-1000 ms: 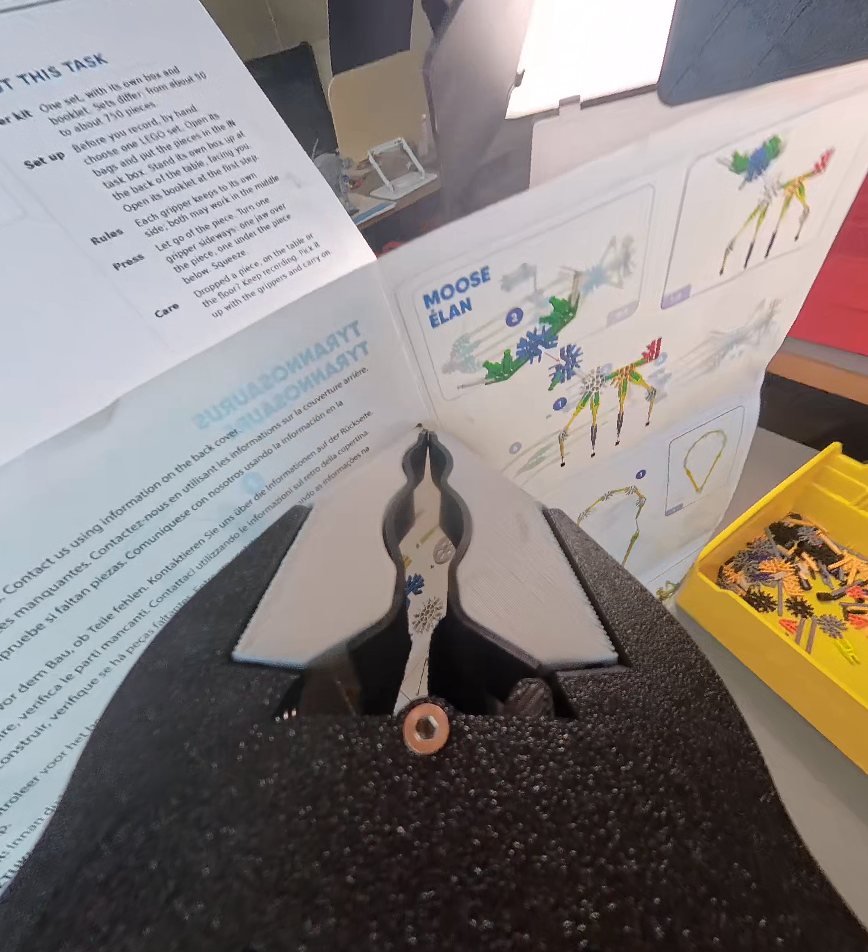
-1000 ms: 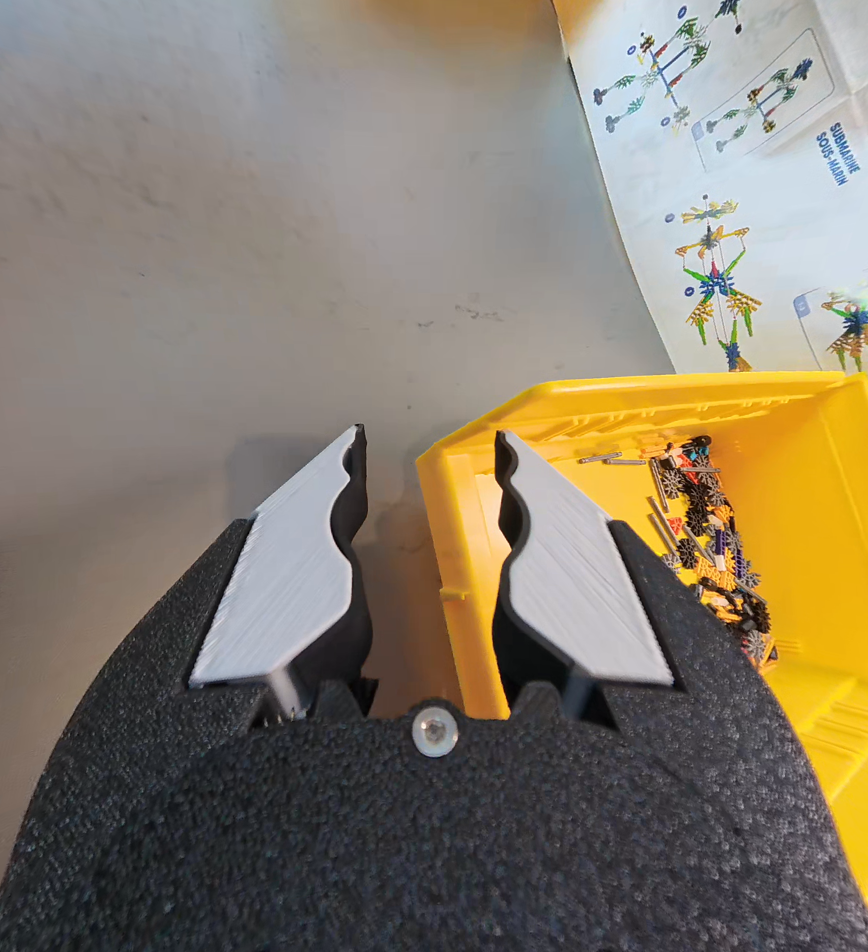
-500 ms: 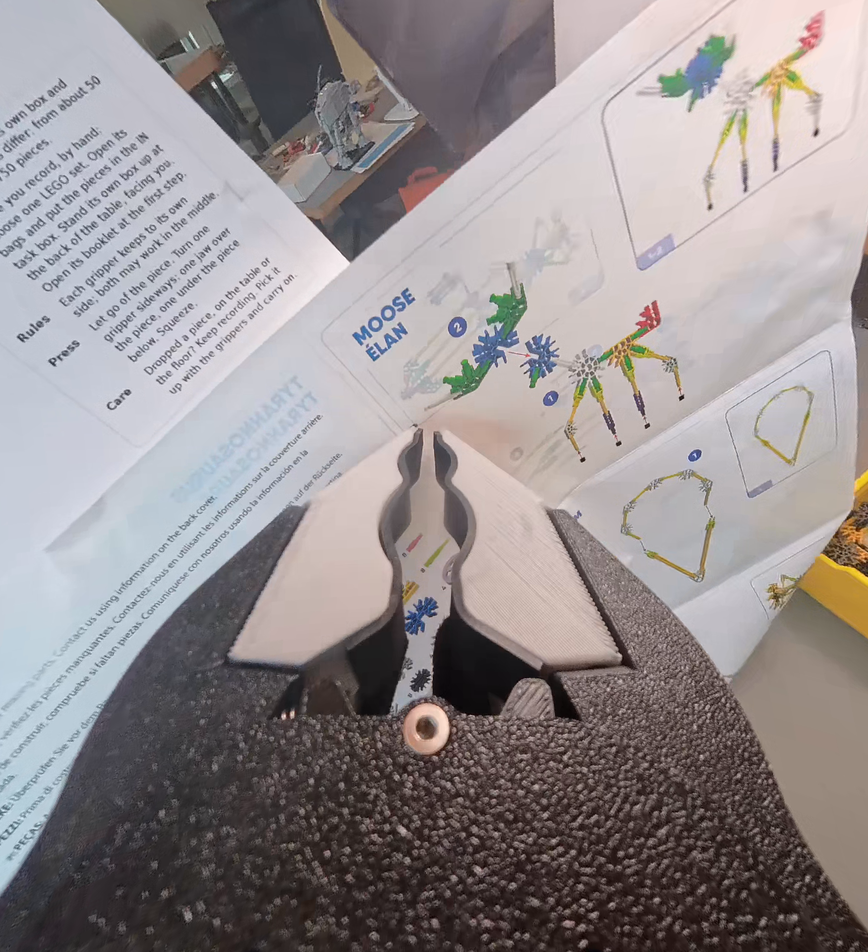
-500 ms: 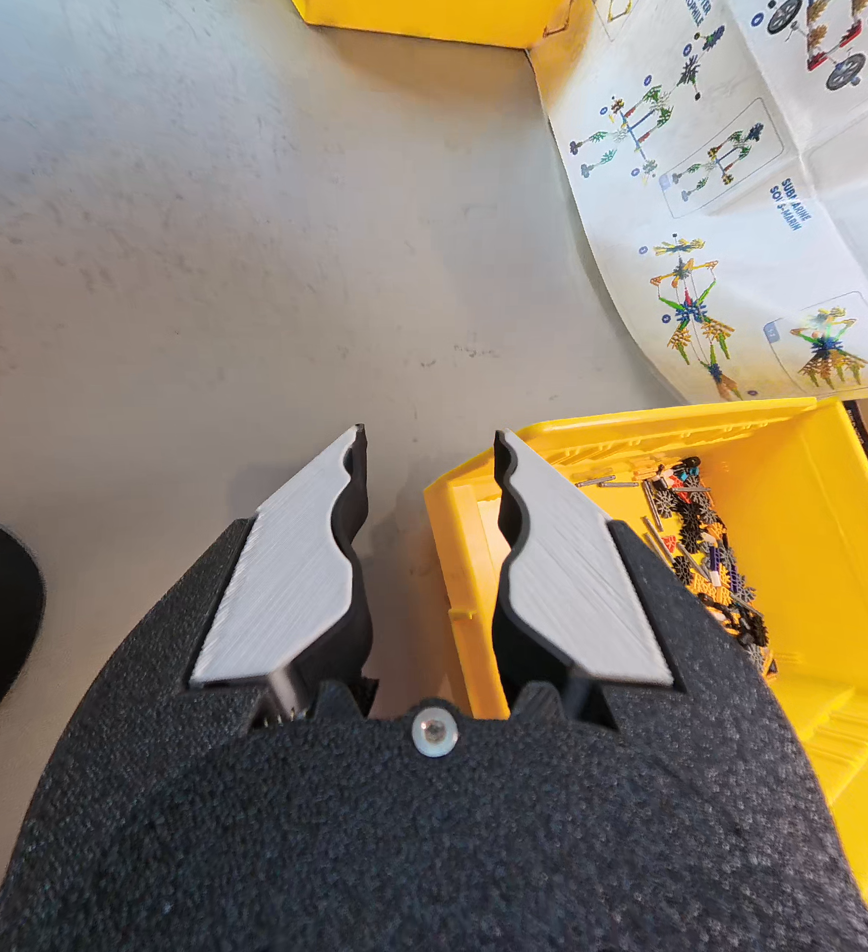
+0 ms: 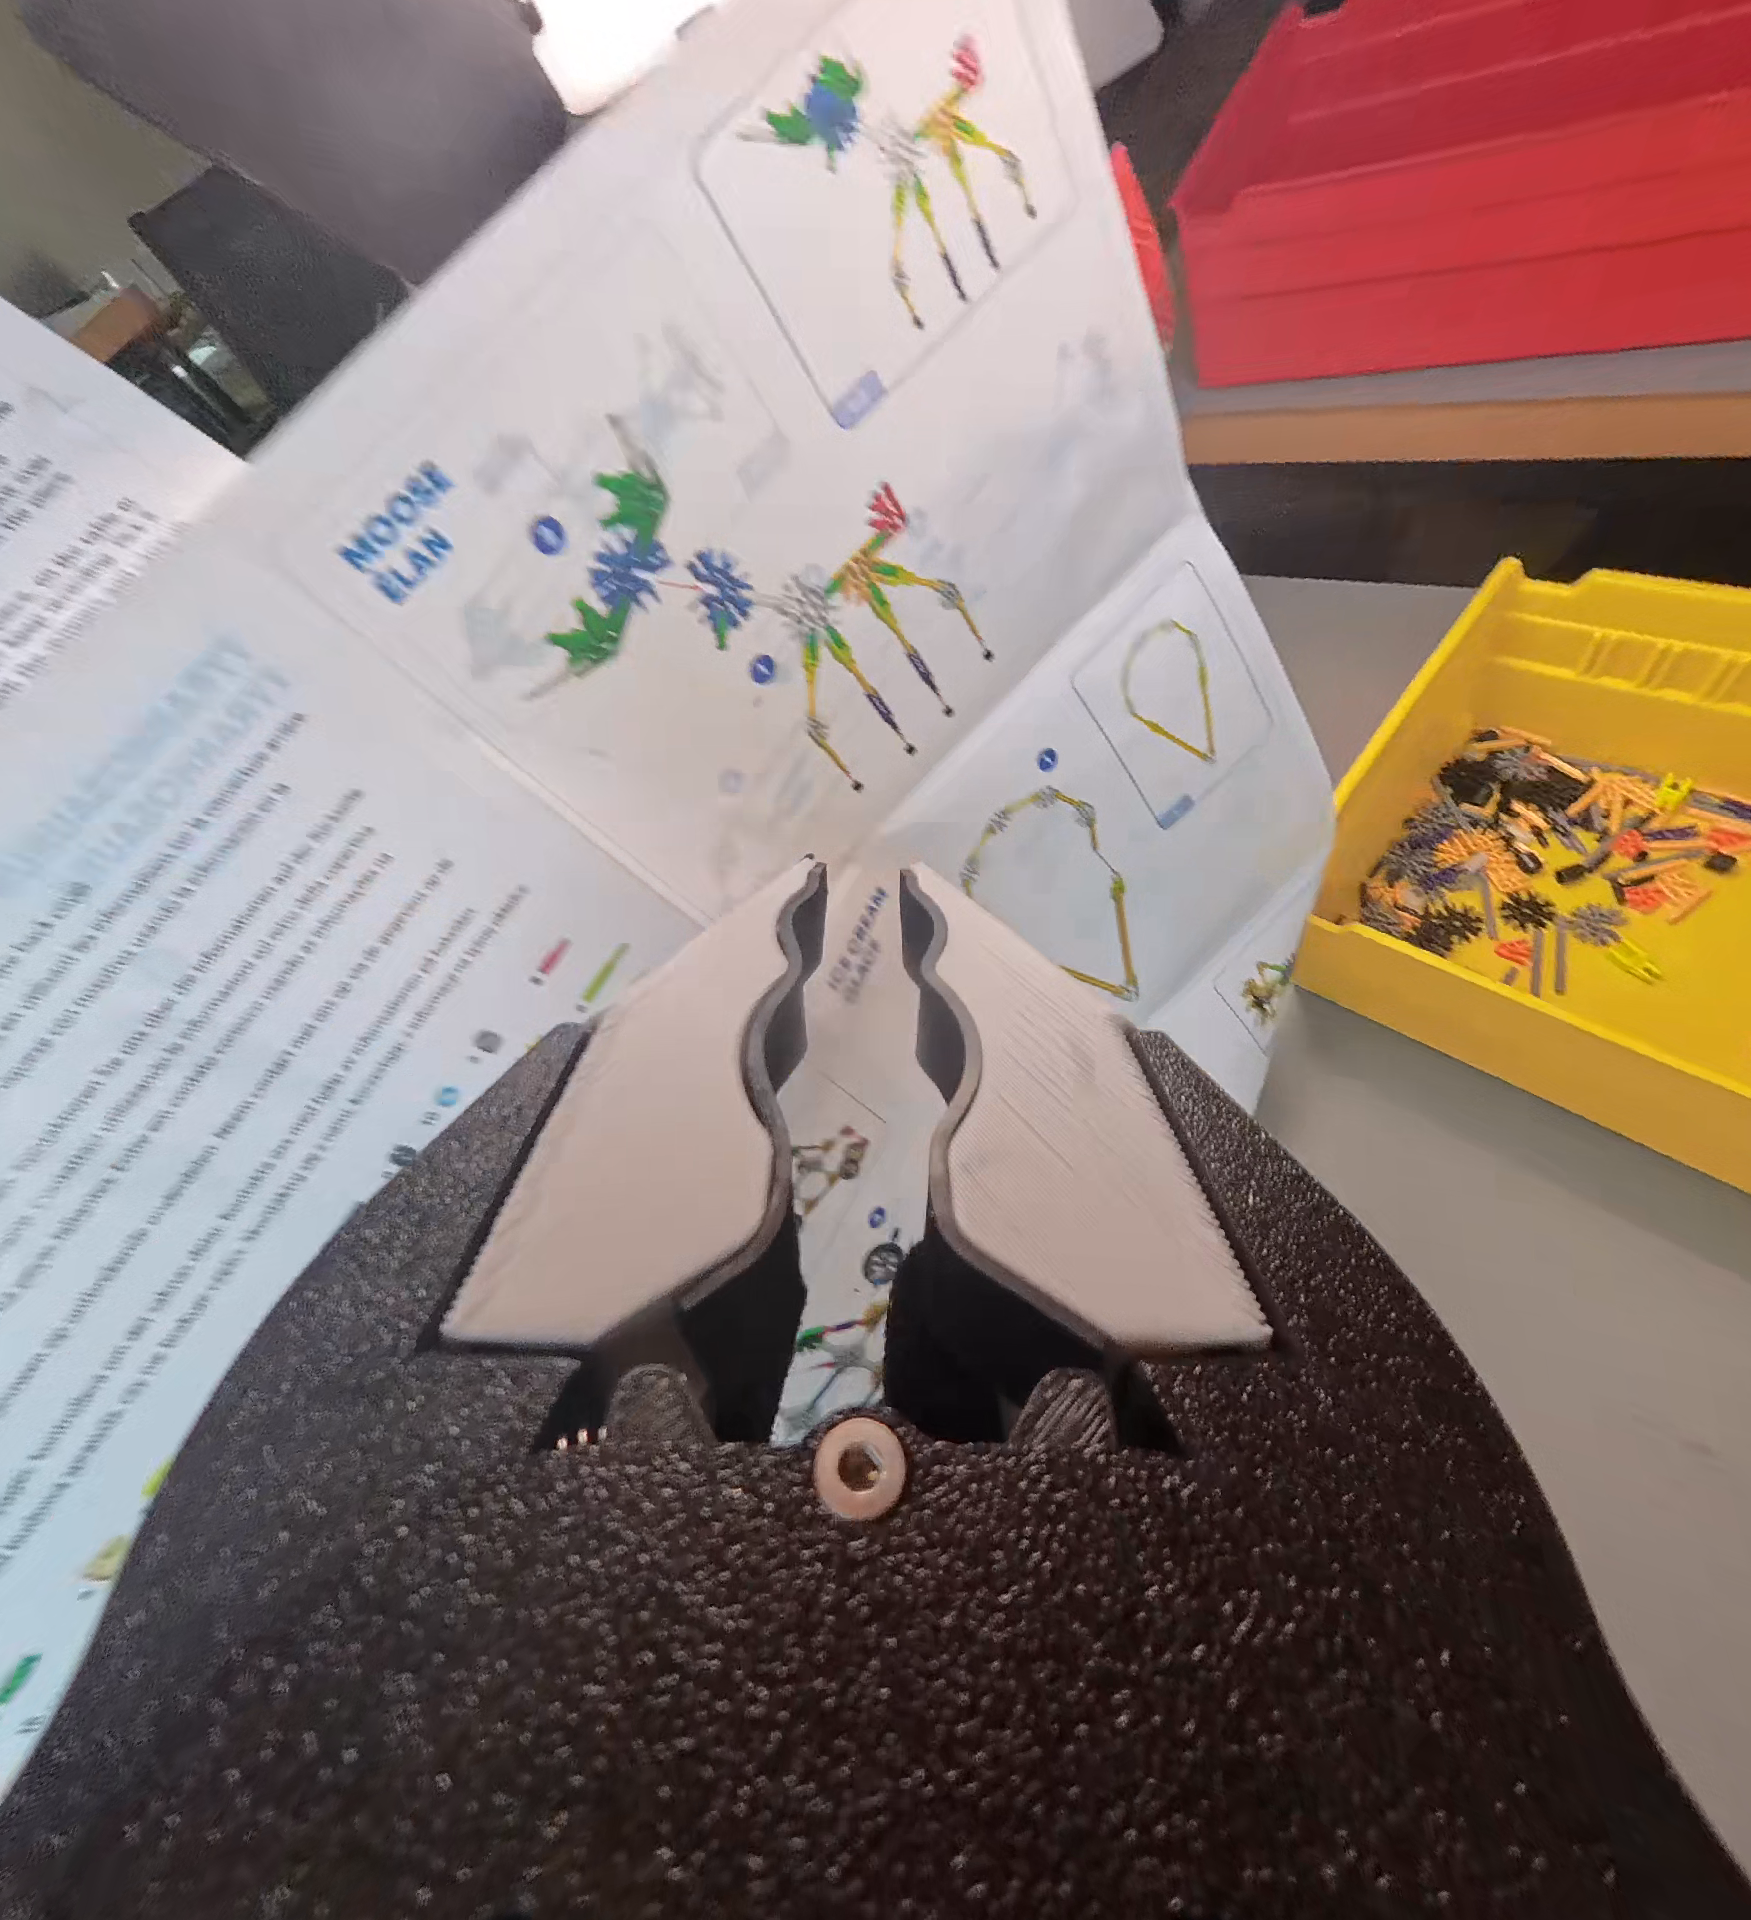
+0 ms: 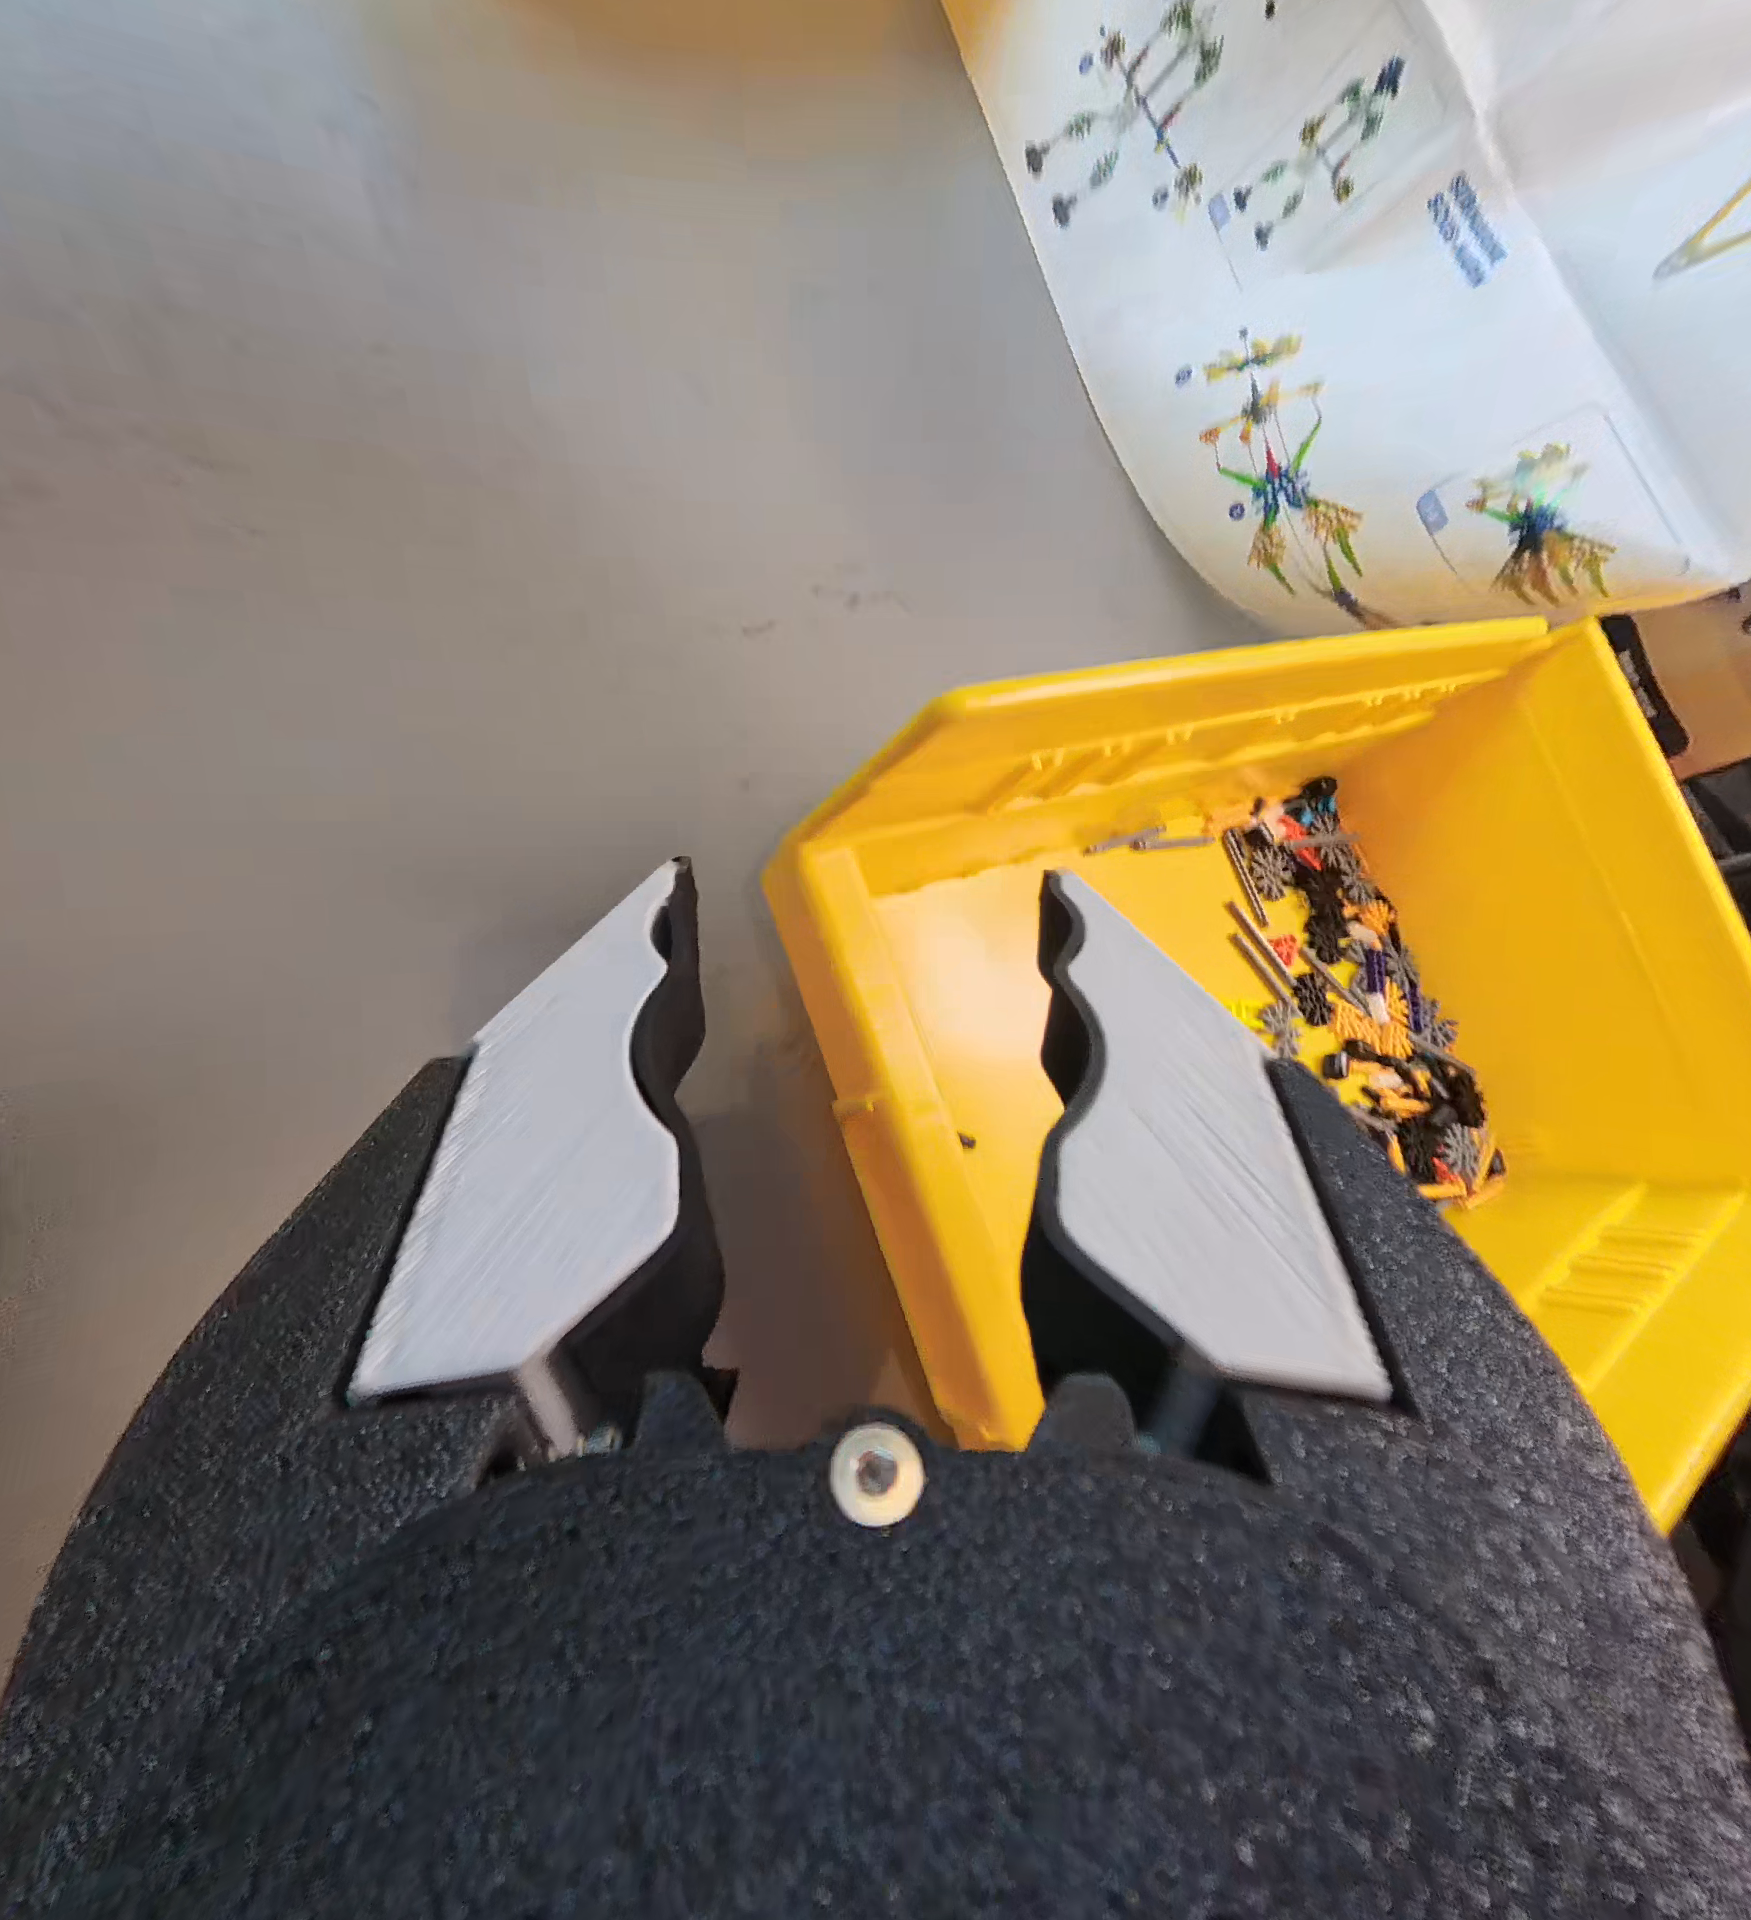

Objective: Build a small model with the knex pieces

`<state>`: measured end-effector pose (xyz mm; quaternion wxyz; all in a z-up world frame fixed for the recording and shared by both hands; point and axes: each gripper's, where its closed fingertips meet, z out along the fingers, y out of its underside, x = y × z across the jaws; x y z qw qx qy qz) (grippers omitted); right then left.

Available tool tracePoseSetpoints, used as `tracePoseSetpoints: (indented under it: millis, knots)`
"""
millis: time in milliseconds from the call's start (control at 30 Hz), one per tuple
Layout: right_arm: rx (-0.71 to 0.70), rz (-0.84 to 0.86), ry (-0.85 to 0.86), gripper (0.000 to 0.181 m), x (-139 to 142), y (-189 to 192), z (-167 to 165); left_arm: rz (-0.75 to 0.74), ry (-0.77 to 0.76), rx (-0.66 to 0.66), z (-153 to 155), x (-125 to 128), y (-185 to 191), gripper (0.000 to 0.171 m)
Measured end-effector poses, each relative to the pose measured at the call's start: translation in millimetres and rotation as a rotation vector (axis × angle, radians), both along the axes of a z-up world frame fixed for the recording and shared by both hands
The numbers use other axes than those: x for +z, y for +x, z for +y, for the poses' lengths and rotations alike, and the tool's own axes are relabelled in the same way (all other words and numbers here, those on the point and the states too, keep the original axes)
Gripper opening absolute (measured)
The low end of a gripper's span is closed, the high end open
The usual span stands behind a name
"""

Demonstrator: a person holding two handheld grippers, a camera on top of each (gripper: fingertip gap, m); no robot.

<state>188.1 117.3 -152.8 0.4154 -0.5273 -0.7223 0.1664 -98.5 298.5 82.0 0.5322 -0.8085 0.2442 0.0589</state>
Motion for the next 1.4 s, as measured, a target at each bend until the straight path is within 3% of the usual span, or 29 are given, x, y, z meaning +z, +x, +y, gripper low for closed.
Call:
tracePoseSetpoints:
  millis: [133,200,300,467,733,867,933,1100,1400]
  knots:
    - [-0.040,-0.284,0.016,0.074,-42.2,27.2,32.4,0.060,-0.058,-0.064,-18.3,-52.9,27.9,0.014]
    - [-0.029,-0.390,0.011,0.029,-61.3,34.6,37.4,0.089,-0.074,-0.064,-17.3,-73.9,33.5,0.014]
    - [-0.056,-0.409,-0.055,0.028,-63.5,45.7,38.4,0.108,-0.089,-0.036,-11.9,-87.7,27.3,0.014]
    - [-0.064,-0.358,-0.049,0.029,-62.6,68.5,40.8,0.133,-0.088,0.024,-1.1,-88.4,1.4,0.014]
    - [0.040,-0.297,-0.030,0.025,-62.7,52.5,44.1,0.171,-0.076,0.079,3.1,-96.3,-14.8,0.014]
    - [0.094,-0.255,-0.021,0.024,-62.8,41.7,36.1,0.208,-0.058,0.146,12.8,-92.5,-36.7,0.013]
    - [0.117,-0.253,-0.024,0.024,-62.7,39.6,35.4,0.249,-0.042,0.216,20.7,-91.9,-57.9,0.001]
    - [0.211,-0.246,-0.009,0.024,-62.6,35.5,30.4,0.240,0.048,0.252,25.1,-77.9,-74.2,0.000]
    - [0.244,-0.279,0.009,0.025,-63.3,17.5,63.4,0.321,0.079,0.275,18.3,-71.3,-84.4,0.000]
